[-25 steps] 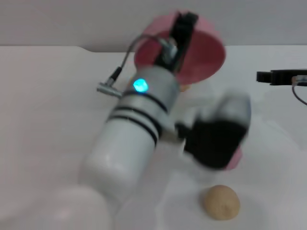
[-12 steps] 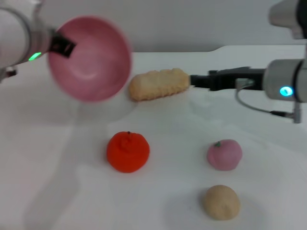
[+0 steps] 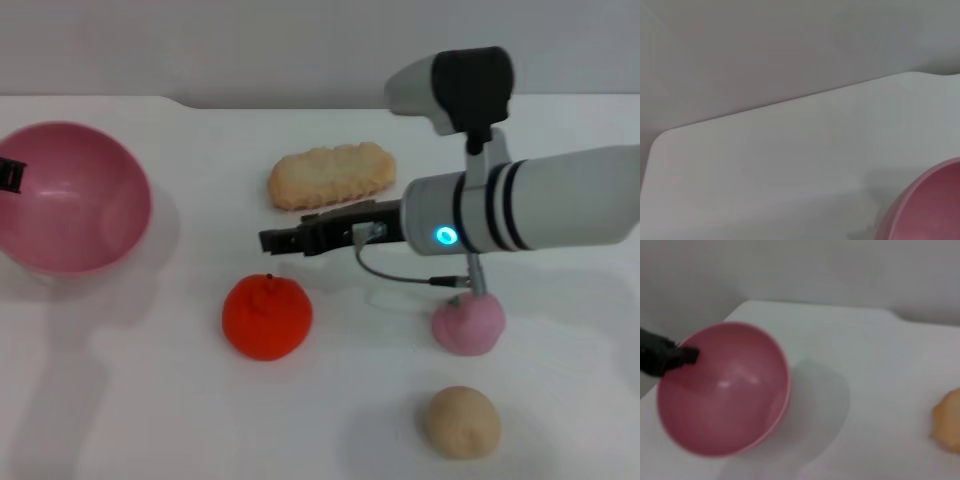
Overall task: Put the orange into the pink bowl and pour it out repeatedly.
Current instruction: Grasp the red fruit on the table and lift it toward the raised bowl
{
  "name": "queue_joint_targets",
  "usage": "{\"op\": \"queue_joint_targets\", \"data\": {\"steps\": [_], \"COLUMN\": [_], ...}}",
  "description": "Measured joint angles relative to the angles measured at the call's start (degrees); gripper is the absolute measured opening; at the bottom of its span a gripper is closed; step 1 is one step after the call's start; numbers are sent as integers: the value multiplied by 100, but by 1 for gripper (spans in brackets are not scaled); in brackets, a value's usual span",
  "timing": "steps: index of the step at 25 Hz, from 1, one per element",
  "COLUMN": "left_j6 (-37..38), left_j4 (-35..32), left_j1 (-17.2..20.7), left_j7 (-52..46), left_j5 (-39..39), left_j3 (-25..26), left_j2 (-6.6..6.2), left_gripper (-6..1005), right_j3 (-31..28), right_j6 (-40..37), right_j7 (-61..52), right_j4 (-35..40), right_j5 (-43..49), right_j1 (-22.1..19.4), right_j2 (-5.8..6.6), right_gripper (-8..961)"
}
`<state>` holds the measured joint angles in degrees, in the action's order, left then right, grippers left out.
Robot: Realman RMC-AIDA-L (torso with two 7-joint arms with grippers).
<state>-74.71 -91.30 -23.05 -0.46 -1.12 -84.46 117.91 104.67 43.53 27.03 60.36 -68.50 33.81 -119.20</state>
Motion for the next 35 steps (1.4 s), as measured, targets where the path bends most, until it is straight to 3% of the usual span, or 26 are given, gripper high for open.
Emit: {"op": "queue_joint_targets", "data": {"steps": [17,25,30,35], "left_j6": [79,68,78,109], "left_j4": [6,-37,-40,-29], "left_j1": [-190,-202,-209,-209], "left_j7": [134,140,154,215], "left_j5": [-3,9,39,64], "left_j3": [56,49,33,40], "left_j2": [-8,-5,-5,2], "left_gripper": [59,61,61,62], "right_j3": [627,629,631,631], "right_j6": [-314,-319,-327,-328], "right_j7": [-46,15,142,177], "right_j4": [-1279,-1294,-1287,-958], "right_j5": [-668,-673,-673,-630], "right_j1": [624,616,616,434], "right_j2": [-41,-32,-27,-5], "right_gripper": [575,537,332,191]}}
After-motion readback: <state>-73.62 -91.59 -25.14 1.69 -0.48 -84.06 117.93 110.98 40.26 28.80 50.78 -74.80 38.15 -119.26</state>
